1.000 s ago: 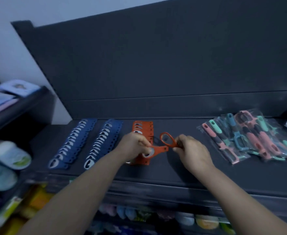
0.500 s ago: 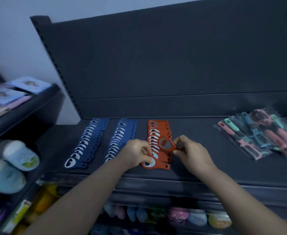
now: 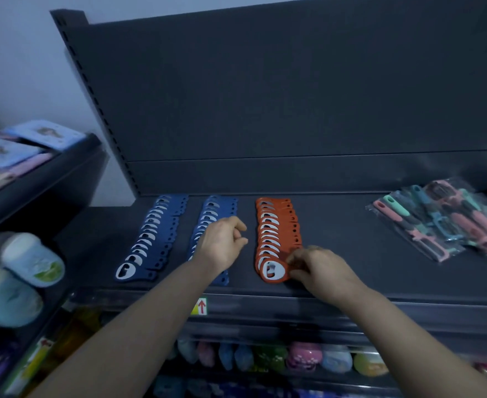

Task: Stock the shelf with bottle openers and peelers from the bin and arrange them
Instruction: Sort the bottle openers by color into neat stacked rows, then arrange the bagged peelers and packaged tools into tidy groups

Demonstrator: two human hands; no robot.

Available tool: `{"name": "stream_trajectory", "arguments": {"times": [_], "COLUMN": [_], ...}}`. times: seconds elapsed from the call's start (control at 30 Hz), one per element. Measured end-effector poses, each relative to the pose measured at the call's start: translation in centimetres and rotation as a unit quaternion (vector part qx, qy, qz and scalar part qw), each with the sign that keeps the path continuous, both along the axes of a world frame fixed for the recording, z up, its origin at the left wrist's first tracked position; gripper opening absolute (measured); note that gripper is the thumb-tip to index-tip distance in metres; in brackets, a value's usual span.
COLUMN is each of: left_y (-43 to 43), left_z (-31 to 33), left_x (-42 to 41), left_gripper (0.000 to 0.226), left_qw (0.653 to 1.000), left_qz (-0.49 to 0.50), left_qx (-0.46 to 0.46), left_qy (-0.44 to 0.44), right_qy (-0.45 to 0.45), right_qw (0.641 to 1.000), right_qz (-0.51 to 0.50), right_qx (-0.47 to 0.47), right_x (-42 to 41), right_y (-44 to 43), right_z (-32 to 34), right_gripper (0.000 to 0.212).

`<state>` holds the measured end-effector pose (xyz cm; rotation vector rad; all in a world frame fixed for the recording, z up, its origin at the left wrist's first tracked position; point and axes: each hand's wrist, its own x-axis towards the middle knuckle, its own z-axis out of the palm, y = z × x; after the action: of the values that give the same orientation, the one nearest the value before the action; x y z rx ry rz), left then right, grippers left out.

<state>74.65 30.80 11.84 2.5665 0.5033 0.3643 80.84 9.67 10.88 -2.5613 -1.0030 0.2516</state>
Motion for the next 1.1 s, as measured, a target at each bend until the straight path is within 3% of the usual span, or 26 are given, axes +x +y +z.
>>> {"name": "stream_trajectory", "arguments": {"times": [0.13,0.3,0.7,1.1], "left_y": [0.4,0.3,-2.4,-12.2], "left_z": [0.6,1.0,2.3,1.9], "left_x": [-0.6,-0.6,1.8,11.2], "left_gripper": [0.021,0.027,0.024,0.026], "left_qw": [0.999,0.989,0.987,0.971], "left_qz": [0.004,0.006,-0.032,-0.150], "left_qx": [0.032,0.138,0.149,0.169], "left_qy": [0.015,0.048,0.043,0.079], "right_qy": [-0.061,-0.083,-0.144,-0.171], "right_qw": [0.997,0.996,0.988,0.971], "right_qz": [-0.004,0.008,-0.035,-0.149], "right_qx": [-0.041,-0.043,-0.032,-0.073], "right_x": [-0.5,-0.6,0.6,6.9], "right_y": [0.2,0.6,-0.7,-11.4], "right_z": [0.2,0.4,0.4,0.7], "right_gripper": [0.029,0.036,0.026,0.027]}}
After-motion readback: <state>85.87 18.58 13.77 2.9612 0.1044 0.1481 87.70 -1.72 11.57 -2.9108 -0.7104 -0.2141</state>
